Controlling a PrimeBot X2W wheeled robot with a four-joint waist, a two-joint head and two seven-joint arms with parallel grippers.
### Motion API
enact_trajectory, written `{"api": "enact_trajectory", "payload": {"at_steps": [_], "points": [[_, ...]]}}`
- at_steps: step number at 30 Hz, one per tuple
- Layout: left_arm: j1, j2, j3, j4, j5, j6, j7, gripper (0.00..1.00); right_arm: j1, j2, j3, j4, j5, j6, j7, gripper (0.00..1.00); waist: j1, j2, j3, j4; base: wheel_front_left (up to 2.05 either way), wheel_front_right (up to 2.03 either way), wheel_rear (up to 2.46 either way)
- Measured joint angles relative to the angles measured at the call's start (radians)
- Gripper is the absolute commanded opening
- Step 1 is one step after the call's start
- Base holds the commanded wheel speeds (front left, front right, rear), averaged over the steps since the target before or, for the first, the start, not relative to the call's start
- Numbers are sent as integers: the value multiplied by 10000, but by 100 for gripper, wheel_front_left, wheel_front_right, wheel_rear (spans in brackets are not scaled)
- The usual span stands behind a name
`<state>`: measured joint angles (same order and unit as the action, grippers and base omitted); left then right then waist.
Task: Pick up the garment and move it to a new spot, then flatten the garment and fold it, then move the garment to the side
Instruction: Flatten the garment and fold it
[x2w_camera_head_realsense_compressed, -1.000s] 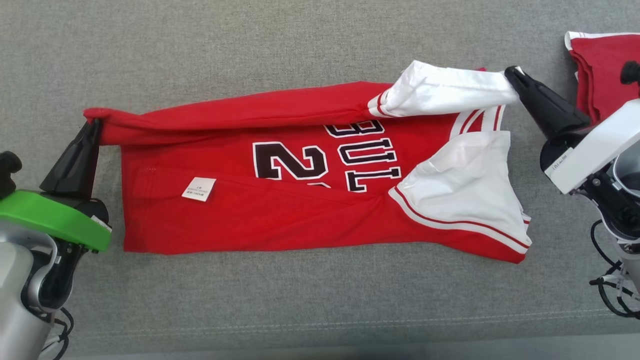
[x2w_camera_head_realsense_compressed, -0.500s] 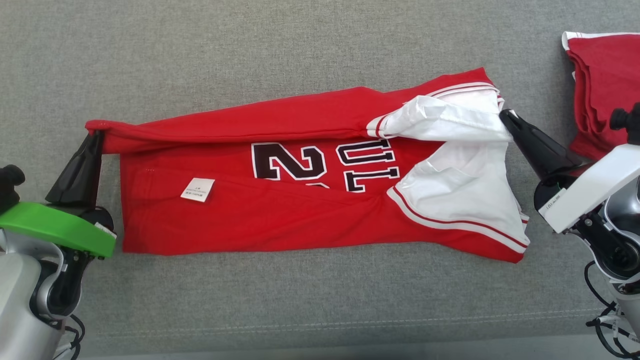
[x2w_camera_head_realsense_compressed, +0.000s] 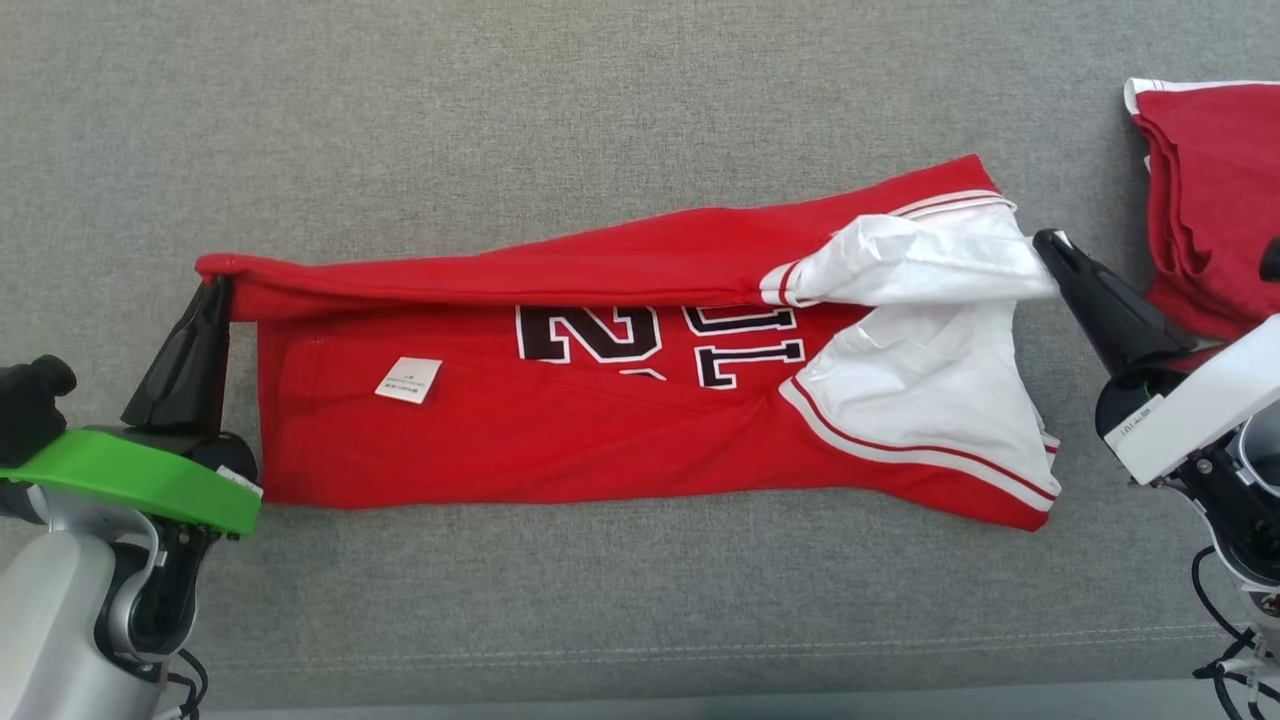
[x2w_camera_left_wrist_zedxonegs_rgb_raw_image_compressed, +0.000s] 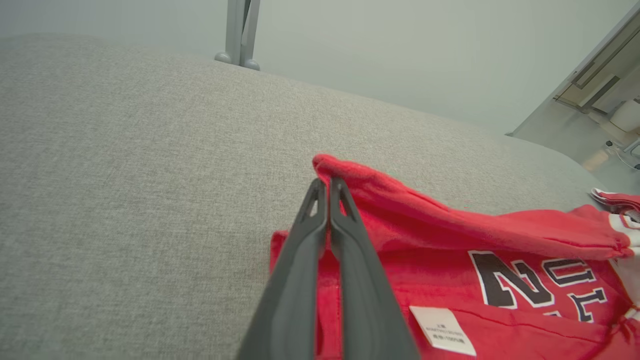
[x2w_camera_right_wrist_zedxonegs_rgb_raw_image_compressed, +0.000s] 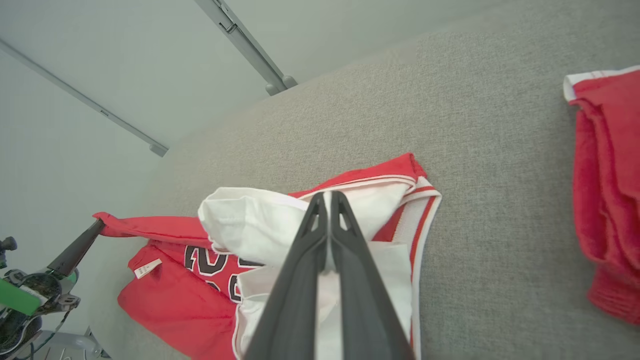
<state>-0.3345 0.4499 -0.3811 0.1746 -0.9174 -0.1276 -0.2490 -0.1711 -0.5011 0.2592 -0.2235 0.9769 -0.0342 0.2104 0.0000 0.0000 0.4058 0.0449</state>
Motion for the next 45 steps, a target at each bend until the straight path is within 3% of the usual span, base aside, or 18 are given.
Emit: {"api": "enact_trajectory", "payload": {"at_steps": [11, 12, 13, 14, 15, 16, 17, 18, 19, 37, 40, 45], "points": [[611, -255, -257, -125, 132, 0, 0, 0, 556, -38, 33, -186, 15, -119, 15, 0, 0, 1, -89, -6, 0, 0, 0], [648, -255, -259, -130, 144, 0, 0, 0, 598, -58, 42, -194, 15, -119, 15, 7, 0, 1, -90, -11, 0, 0, 0], [685, -257, -253, -128, 144, 0, 0, 0, 622, -69, 42, -199, 15, -121, 15, 26, 0, 1, -92, -14, 0, 0, 0], [703, -259, -247, -123, 144, 0, 0, 2, 632, -75, 44, -215, 15, -123, 15, 73, 0, 1, -95, -18, 0, 0, 0], [711, -263, -236, -115, 144, 0, 0, 8, 635, -79, 44, -236, 15, -128, 15, 96, 0, 0, -100, -23, 0, 0, 0], [728, -263, -232, -107, 144, 0, 0, 18, 638, -86, 44, -251, 15, -128, 15, 100, 0, 0, -106, -28, 0, 0, 0], [748, -263, -232, -88, 144, 0, 0, 31, 641, -96, 42, -261, 15, -130, 15, 100, 0, 0, -114, -34, 0, 0, 0], [748, -263, -232, -88, 144, 0, 0, 51, 641, -96, 42, -261, 15, -130, 15, 100, 0, 0, -114, -34, 0, 0, 0], [780, -263, -234, -38, 140, 0, 0, 100, 653, -104, 42, -268, 13, -130, 15, 100, 1, 1, -124, -40, 0, 0, 0], [1748, -362, 1200, 719, -36, 0, 0, 100, 1195, -194, -360, -332, 13, -205, -276, 100, 0, 0, -875, -245, 0, 0, 0], [1744, -477, 1166, 495, -36, 0, 0, 100, 1191, -184, -506, -554, 17, -282, -353, 100, 0, 1, -999, -280, 0, 0, 0], [1502, -790, 309, 353, -35, 0, -25, 100, 1139, -75, -456, -616, -25, -303, -431, 100, 0, 1, -1055, -197, 0, 0, 0]]}}
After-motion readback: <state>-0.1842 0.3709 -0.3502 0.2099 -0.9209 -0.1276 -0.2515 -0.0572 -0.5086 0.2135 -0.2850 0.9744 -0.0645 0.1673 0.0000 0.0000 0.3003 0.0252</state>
